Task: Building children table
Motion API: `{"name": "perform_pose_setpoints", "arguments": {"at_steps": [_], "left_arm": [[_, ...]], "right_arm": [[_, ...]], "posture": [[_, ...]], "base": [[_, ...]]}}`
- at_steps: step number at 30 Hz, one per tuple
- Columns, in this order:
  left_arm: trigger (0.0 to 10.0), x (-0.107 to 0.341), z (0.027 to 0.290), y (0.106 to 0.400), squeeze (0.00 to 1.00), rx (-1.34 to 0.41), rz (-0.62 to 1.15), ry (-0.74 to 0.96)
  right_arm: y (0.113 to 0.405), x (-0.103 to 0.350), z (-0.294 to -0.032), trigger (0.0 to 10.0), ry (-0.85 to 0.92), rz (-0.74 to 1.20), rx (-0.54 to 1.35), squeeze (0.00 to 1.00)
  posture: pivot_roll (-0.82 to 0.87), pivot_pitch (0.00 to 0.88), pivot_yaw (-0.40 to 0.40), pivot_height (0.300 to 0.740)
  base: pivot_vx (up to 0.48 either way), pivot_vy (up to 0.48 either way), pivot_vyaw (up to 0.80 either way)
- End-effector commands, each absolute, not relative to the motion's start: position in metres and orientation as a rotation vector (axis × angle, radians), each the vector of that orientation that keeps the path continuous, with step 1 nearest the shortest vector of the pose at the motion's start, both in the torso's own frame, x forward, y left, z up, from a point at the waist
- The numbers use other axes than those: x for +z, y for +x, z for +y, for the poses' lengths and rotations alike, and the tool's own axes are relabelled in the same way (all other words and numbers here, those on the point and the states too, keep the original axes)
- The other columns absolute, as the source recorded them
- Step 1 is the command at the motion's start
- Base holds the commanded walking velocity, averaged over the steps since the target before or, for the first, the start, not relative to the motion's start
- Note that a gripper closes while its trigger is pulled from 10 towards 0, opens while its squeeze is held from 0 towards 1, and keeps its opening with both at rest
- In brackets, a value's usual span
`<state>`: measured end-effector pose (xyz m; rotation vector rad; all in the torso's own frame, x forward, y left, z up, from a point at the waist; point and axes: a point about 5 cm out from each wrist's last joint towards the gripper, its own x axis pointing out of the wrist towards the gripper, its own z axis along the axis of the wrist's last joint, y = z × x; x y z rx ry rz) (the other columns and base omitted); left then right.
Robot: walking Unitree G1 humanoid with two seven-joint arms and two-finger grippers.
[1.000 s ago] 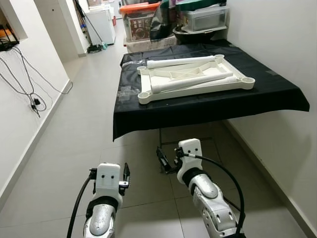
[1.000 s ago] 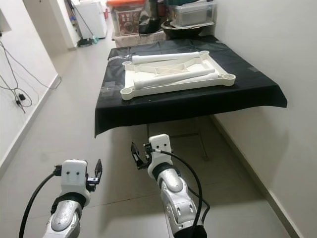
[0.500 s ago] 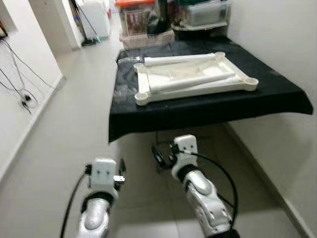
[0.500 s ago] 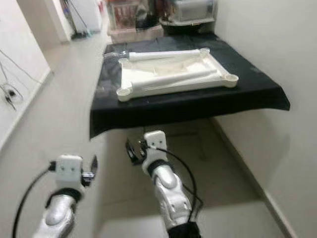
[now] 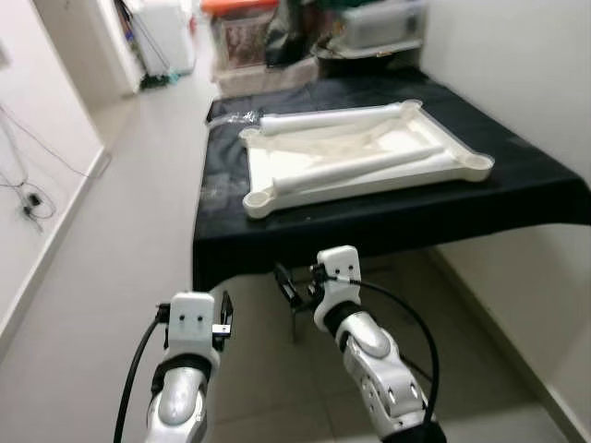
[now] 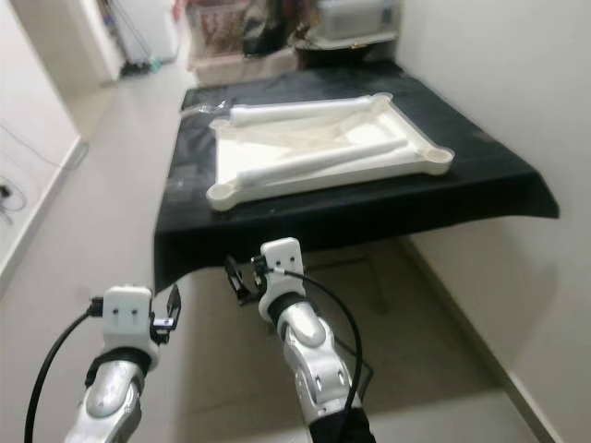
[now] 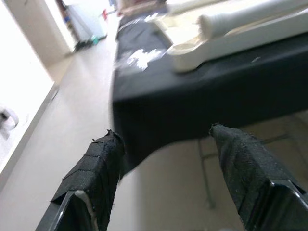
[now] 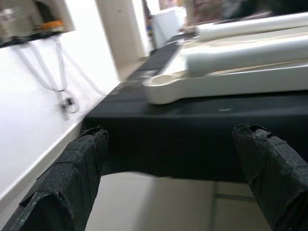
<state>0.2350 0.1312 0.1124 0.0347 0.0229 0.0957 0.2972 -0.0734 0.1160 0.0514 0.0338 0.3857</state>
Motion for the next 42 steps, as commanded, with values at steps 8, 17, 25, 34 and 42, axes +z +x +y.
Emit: {"name": "perform_pose_setpoints", "arguments": {"at_steps": [8, 17, 25, 34, 42], "left_arm": [[10.0, 0.108, 0.131, 0.234, 0.0, 0.087, 0.037, 0.04], [10.0, 0.11, 0.131, 0.233, 0.0, 0.085, 0.021, 0.056], [10.0, 0.153, 0.146, 0.245, 0.0, 0.16, -0.136, 0.049], [10.0, 0.186, 0.159, 0.256, 0.0, 0.195, -0.241, 0.007], [10.0, 0.202, 0.191, 0.283, 0.0, -0.007, -0.191, 0.207]], "right_arm": [[0.297, 0.115, -0.076, 10.0, 0.064, 0.032, 0.368, 0.0], [0.298, 0.122, -0.08, 10.0, 0.07, -0.018, 0.344, 0.0], [0.315, 0.176, -0.08, 10.0, 0.076, -0.234, 0.333, 0.0], [0.319, 0.177, -0.077, 10.0, 0.092, -0.231, 0.34, 0.0], [0.319, 0.174, -0.077, 10.0, 0.097, -0.218, 0.331, 0.0]], "posture": [[-0.11, 0.0, 0.077, 0.74], [-0.11, 0.0, 0.077, 0.74], [-0.11, 0.0, 0.079, 0.74], [-0.11, 0.0, 0.069, 0.74], [-0.09, 0.0, 0.066, 0.74]], "base": [[0.304, 0.0, 0.0], [0.316, 0.0, -0.36], [0.323, 0.0, -0.4], [0.118, 0.0, 0.0], [0.0, 0.0, 0.0]]}}
